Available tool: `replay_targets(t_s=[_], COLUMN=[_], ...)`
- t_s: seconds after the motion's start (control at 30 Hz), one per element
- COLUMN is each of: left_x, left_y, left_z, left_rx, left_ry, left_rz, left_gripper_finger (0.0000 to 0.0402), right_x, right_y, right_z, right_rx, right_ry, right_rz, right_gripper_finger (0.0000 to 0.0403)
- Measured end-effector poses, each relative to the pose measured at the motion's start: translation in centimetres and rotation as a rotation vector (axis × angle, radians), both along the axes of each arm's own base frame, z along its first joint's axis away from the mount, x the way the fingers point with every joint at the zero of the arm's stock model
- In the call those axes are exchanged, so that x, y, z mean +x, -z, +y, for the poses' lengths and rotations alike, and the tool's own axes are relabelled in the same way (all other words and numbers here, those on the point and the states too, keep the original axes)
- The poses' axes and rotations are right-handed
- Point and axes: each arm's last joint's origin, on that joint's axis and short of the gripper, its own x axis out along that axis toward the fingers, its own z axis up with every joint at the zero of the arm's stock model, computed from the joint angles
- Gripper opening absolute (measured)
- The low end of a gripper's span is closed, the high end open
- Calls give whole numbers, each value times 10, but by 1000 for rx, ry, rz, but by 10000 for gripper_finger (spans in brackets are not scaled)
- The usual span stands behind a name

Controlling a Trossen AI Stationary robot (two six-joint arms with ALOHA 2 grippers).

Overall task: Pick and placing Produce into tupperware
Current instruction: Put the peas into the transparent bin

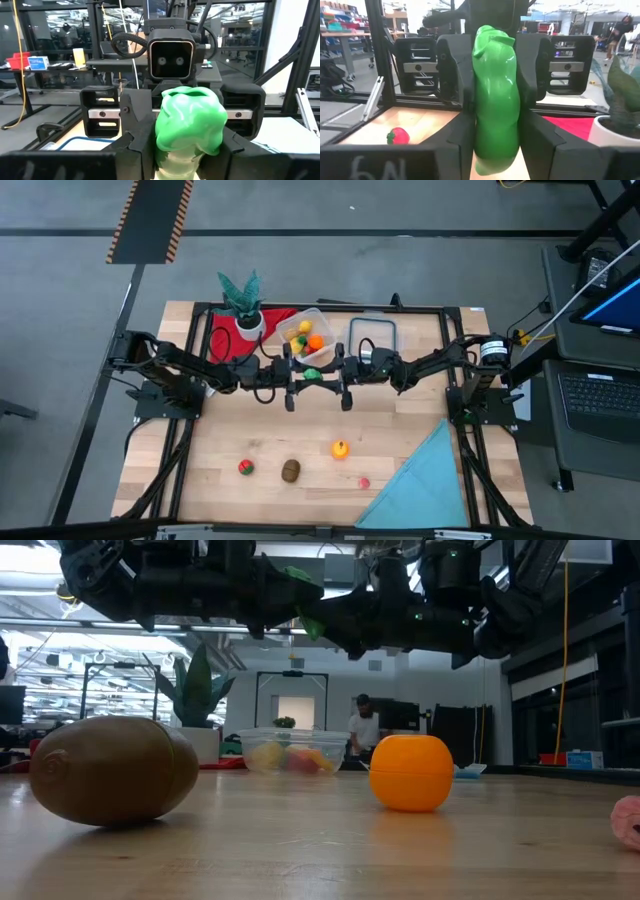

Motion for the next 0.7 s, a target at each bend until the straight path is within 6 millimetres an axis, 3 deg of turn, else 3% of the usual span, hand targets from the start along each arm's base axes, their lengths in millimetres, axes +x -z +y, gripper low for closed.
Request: replay_targets(t_s=[0.33, 0.7], left_x=[-1, -6], left_y=[-2, -6], left_z=[-1, 12], left_rx=[30, 37], left_ry=[16, -29], left_rz=[-4, 30], left_gripper_finger=[113, 113], right_x=[1, -1], right_y=[-1, -3], right_z=[0, -7], right_rx=[52, 85], right_ry=[-6, 17], right_rz=[2, 4], right_gripper_finger=[193, 200])
